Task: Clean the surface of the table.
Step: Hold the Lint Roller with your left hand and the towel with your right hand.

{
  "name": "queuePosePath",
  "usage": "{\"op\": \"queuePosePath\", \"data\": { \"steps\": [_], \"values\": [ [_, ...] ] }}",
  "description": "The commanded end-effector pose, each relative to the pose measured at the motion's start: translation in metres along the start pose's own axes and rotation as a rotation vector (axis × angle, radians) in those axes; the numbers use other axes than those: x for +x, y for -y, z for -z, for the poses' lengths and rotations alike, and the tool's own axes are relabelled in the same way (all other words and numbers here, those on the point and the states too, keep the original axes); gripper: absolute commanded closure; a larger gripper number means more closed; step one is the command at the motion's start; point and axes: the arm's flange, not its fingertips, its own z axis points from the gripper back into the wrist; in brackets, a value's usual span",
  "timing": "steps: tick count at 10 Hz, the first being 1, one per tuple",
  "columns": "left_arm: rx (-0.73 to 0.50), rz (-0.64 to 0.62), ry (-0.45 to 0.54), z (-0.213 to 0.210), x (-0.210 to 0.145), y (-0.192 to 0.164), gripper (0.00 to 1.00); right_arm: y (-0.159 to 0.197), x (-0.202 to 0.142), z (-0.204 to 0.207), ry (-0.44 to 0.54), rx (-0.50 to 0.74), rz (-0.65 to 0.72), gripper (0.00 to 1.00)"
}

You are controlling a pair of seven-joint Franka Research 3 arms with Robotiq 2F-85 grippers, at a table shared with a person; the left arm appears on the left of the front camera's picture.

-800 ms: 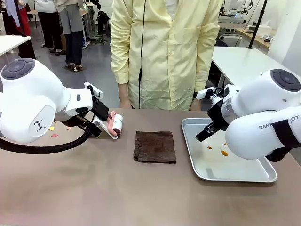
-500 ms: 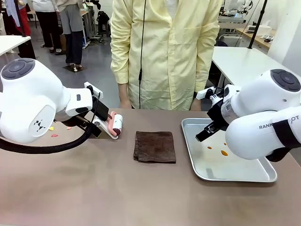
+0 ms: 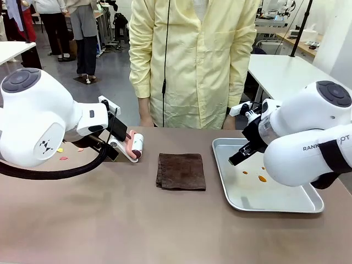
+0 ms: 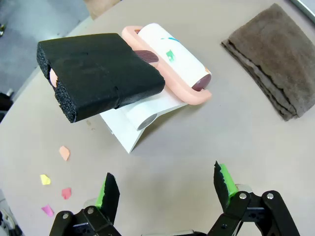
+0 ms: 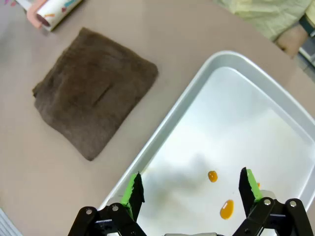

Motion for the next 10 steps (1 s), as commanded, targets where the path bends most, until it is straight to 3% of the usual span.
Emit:
{"op": "queuePosePath", "data": {
  "steps": [1,7,10],
  "values": [
    [0.0,0.001,0.0,0.0,0.0,0.0,0.0,0.0,0.0,0.0,0.001,0.0,0.001,0.0],
    [0.0,0.0,0.0,0.0,0.0,0.0,0.0,0.0,0.0,0.0,0.0,0.0,0.0,0.0],
    [-0.18,-0.097,-0.067,-0.038,-0.019,0.0,0.0,0.003,-0.024,-0.039,-0.124,0.142,0.062,0.0]
  ]
}}
